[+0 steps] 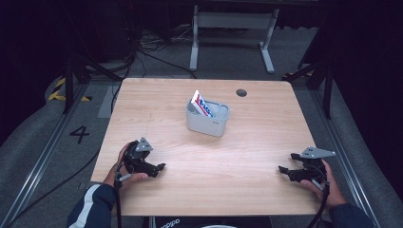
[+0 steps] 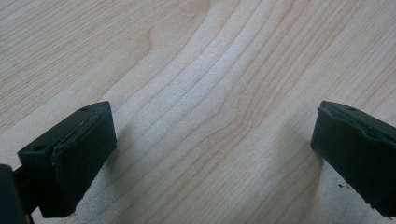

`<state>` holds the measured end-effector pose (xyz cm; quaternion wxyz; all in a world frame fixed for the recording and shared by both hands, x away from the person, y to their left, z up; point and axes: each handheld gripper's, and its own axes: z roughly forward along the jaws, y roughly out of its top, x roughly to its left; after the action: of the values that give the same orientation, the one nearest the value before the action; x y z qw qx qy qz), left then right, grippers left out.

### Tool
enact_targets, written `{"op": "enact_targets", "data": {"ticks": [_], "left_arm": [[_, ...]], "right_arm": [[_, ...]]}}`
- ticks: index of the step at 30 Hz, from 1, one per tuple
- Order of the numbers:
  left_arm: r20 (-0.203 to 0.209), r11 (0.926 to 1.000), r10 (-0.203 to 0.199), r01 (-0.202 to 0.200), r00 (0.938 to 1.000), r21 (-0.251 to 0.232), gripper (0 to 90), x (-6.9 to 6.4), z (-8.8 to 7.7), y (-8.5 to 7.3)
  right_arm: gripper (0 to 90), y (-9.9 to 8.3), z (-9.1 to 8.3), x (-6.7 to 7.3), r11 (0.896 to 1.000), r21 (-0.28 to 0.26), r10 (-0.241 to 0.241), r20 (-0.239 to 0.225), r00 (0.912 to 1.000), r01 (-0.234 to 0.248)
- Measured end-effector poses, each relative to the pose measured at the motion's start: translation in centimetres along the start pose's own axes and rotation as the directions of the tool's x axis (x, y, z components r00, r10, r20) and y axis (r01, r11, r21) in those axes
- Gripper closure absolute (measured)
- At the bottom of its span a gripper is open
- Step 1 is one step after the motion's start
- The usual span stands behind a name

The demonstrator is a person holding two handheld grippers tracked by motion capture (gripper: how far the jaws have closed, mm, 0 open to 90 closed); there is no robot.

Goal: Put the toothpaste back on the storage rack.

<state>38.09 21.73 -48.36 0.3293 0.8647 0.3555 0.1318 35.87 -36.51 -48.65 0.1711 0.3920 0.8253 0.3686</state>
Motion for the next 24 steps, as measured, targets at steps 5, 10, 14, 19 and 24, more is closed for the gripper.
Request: {"op": "enact_targets", "data": {"ticks": [5, 10, 14, 19, 24], "left_arm": [[-0.002, 1.0000, -0.006, 0.006, 1.0000, -0.002, 0.5, -0.06, 0.03, 0.02], [0.000, 1.0000, -0.003, 0.003, 1.0000, -0.001, 0.2, -0.01, 0.06, 0.05], [0.001, 1.0000, -0.003, 0.003, 1.0000, 0.000, 0.2, -0.02, 0.06, 0.06], [0.000, 1.0000, -0.002, 0.002, 1.0000, 0.001, 0.2, -0.01, 0.06, 0.06], [0.001, 1.0000, -0.003, 0.003, 1.0000, 0.000, 0.2, -0.01, 0.07, 0.06]], "right_arm": [[19.7, 0.00, 0.00, 0.00, 1.000, 0.000, 0.000, 0.000, 1.0000, 0.000], [19.7, 0.00, 0.00, -0.01, 1.000, 0.000, -0.001, 0.001, 1.0000, 0.001], [19.7, 0.00, 0.00, 0.00, 1.000, 0.000, 0.000, 0.000, 1.0000, 0.000], [19.7, 0.00, 0.00, 0.00, 1.000, 0.000, 0.000, 0.000, 1.0000, 0.000], [19.7, 0.00, 0.00, 0.00, 1.000, 0.000, 0.000, 0.000, 1.0000, 0.000]]}}
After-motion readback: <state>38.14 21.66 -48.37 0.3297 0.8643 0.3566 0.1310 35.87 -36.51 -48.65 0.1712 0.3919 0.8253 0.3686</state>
